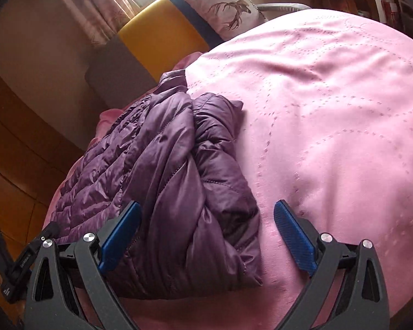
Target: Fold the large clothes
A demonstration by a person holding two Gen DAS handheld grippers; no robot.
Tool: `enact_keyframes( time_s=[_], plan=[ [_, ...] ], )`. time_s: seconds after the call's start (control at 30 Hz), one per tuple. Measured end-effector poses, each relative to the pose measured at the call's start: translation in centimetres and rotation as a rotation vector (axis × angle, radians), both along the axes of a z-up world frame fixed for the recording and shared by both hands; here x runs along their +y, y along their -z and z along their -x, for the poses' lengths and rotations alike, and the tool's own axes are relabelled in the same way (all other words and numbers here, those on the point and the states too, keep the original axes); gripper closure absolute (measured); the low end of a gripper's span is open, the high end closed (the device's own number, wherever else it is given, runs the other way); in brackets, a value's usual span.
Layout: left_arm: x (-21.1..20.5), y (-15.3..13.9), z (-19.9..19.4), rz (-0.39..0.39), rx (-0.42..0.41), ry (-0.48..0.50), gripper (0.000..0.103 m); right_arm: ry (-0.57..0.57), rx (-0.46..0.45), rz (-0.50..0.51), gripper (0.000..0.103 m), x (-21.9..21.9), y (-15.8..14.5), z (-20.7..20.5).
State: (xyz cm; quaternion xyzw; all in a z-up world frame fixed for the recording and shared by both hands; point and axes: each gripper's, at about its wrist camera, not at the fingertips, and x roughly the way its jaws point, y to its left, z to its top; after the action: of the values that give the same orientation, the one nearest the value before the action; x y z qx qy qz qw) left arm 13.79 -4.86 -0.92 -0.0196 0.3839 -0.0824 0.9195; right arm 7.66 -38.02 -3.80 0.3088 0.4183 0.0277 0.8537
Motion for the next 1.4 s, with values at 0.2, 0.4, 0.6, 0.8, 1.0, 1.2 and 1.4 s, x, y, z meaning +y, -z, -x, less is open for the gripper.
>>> enact_keyframes(
  time_s=[0.2, 0.4, 0.6, 0.8, 1.0, 1.2, 1.4],
  plan=[
    [-1.2, 0.7, -0.3, -0.016, 0.014, 0.02, 0.037, -0.056, -0.011, -0.062, 0.017, 0.3, 0.0, -0.2],
    [-1.4, 1.5, -0.7, -0.008, 0.03, 0.025, 0.038, -0.086, -0.004, -0.072, 0.037, 0.9, 0.4, -0.5],
    [-1.6, 2.3, -0.9, -0.003, 0.044, 0.032, 0.038, -0.124, 0.007, -0.096, 0.05, 1.8, 0.7, -1.4],
    [-1.6, 3.0, -1.0, 0.0, 0.052, 0.037, 0.038, -0.16, 0.011, -0.085, 0.069, 2.4, 0.0, -1.7],
    [-1.4, 3.6, -1.3, 0.017, 0.063, 0.037, 0.038, -0.201, -0.013, -0.063, 0.078, 3.5, -2.9, -1.9],
    [-1.1, 3.8, -1.3, 0.04, 0.068, 0.035, 0.038, -0.262, -0.072, -0.015, 0.079, 6.0, -7.1, -2.0],
    [-0.4, 3.9, -1.4, 0.07, 0.073, 0.04, 0.038, -0.337, -0.14, 0.019, 0.081, 9.7, -10.7, -2.2]
  ],
)
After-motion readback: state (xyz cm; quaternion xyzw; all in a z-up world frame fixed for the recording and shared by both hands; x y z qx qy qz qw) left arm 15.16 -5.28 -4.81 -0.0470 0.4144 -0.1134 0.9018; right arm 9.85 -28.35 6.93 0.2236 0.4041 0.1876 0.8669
